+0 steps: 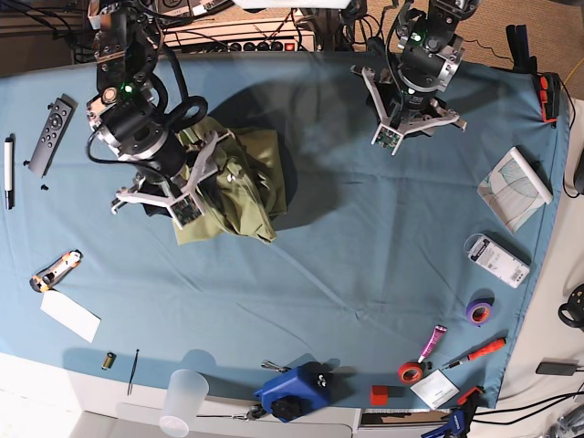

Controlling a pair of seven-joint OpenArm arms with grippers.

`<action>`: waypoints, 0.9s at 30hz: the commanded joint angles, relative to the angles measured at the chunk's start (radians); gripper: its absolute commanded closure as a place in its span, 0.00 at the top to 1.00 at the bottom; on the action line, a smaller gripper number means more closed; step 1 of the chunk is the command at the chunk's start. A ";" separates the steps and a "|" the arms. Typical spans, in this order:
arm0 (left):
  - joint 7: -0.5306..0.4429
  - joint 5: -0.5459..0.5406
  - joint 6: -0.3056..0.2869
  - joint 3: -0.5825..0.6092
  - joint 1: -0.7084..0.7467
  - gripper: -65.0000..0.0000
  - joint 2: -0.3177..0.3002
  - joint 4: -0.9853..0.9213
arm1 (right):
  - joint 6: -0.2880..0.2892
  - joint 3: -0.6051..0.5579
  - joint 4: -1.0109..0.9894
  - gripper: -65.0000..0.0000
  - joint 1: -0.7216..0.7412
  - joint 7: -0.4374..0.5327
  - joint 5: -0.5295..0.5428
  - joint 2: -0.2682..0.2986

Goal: Layout the t-shirt on the table in an organized manner, then fold the t-shirt properly
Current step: 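Press and tuck the bundle edges with the right gripper to square it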

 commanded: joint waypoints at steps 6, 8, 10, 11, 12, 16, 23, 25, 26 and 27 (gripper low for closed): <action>-0.017 0.008 0.007 -0.002 -0.003 0.35 -0.003 0.015 | -0.019 0.004 0.014 0.38 -0.047 -0.008 -0.018 0.008; -0.017 0.008 0.007 -0.002 -0.003 0.35 -0.002 0.015 | -0.020 0.004 -0.003 0.38 -0.073 -0.009 -0.011 0.008; -0.017 0.008 0.007 -0.002 -0.003 0.35 -0.003 0.015 | -0.019 0.004 -0.048 0.38 -0.093 -0.014 0.024 0.008; -0.018 0.008 0.007 -0.002 -0.003 0.35 -0.002 0.015 | -0.009 0.004 -0.083 0.38 -0.099 -0.023 0.053 0.008; -0.018 0.008 0.007 -0.002 -0.003 0.35 -0.002 0.015 | 0.016 0.004 -0.123 0.38 -0.102 -0.024 0.079 0.008; -0.018 0.008 0.007 -0.002 -0.003 0.35 -0.003 0.015 | 0.171 0.003 -0.261 0.38 -0.104 -0.026 0.223 0.008; -0.019 0.008 0.007 -0.002 -0.003 0.35 -0.002 0.015 | 0.232 0.006 -0.184 0.38 -0.101 -0.049 0.350 0.008; -0.022 0.008 0.007 -0.002 -0.003 0.35 -0.002 0.015 | 0.232 0.014 -0.124 0.38 -0.101 -0.015 0.329 0.008; -0.029 0.008 0.007 -0.002 -0.003 0.35 -0.003 0.015 | 0.231 0.024 -0.099 0.38 -0.097 0.021 0.307 0.007; -0.037 0.008 0.007 -0.002 -0.003 0.35 -0.002 0.015 | 0.229 0.034 -0.087 0.38 -0.085 0.056 0.286 0.007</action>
